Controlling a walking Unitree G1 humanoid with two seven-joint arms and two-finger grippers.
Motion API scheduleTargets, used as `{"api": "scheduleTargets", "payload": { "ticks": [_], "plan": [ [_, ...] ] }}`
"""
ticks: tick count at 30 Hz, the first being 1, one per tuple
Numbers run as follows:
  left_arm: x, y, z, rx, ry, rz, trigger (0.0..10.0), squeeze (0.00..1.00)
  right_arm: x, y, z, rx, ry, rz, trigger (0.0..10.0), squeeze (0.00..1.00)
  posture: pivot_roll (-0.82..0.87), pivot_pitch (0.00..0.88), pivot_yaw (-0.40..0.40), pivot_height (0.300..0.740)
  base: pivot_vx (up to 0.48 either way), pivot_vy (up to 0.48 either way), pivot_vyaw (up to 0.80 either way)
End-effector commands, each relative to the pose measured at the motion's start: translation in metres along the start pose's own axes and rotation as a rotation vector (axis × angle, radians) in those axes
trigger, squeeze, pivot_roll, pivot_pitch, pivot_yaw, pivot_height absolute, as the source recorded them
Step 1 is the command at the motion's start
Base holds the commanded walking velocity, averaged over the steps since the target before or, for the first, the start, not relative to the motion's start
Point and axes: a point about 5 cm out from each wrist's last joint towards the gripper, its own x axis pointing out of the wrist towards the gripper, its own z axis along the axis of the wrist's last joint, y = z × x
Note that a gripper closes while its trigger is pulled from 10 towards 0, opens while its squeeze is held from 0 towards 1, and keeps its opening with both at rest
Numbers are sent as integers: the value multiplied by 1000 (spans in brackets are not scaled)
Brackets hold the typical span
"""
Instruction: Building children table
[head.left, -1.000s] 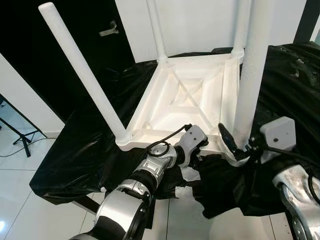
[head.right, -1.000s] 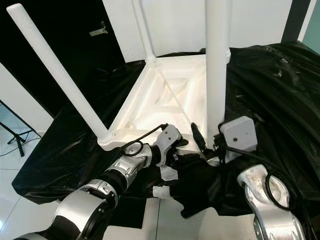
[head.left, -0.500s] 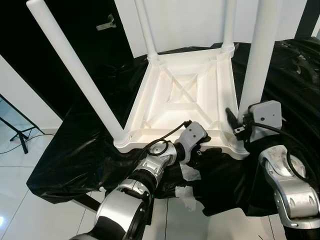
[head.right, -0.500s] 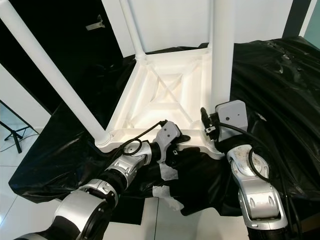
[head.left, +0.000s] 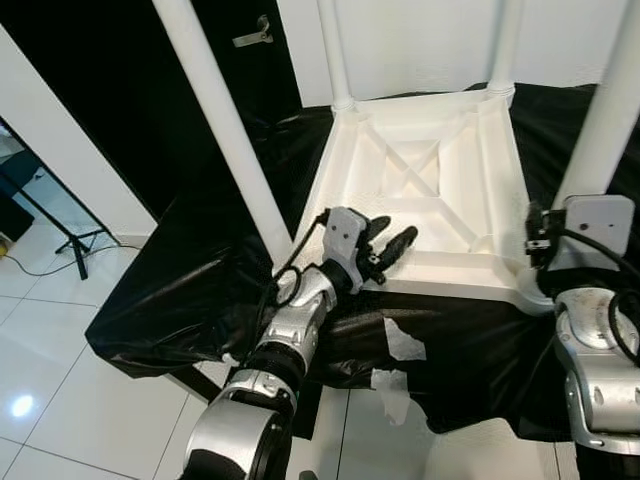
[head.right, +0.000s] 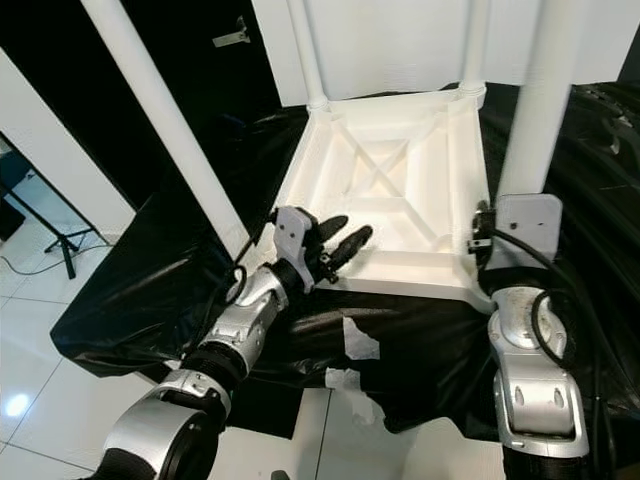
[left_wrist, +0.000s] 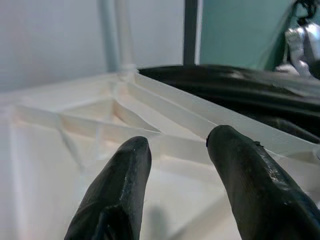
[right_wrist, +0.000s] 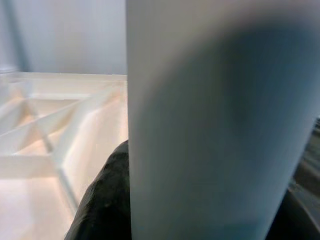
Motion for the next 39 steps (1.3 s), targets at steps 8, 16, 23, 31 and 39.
{"api": "scheduleTargets", "payload": {
  "ticks": [8, 16, 23, 31, 39],
  "plan": [
    [7, -51, -20, -188, -38, -51, 10000, 0, -2, -46, -24, -167, 132, -281, 7608, 0, -102, 0, 124, 740, 0, 0, 0],
    [-4, -49, -22, -208, -36, -49, 10000, 0, -26, -18, -27, -71, 138, -148, 10000, 1000, -95, 0, 120, 740, 0, 0, 0],
    [-17, -48, -11, -201, -76, -137, 10000, 0, -56, -21, -30, -45, 127, -114, 10000, 0, -89, 0, 124, 740, 0, 0, 0],
    [-27, -47, -3, -198, -80, -179, 10000, 0, -90, -30, -37, -49, 222, -85, 10000, 0, -102, 0, 142, 740, 0, 0, 0],
    [-32, -50, -7, -217, -49, -177, 10000, 0, -107, -21, -24, 31, 176, 125, 10000, 0, -125, 0, 145, 740, 0, 0, 0]
  ]
}}
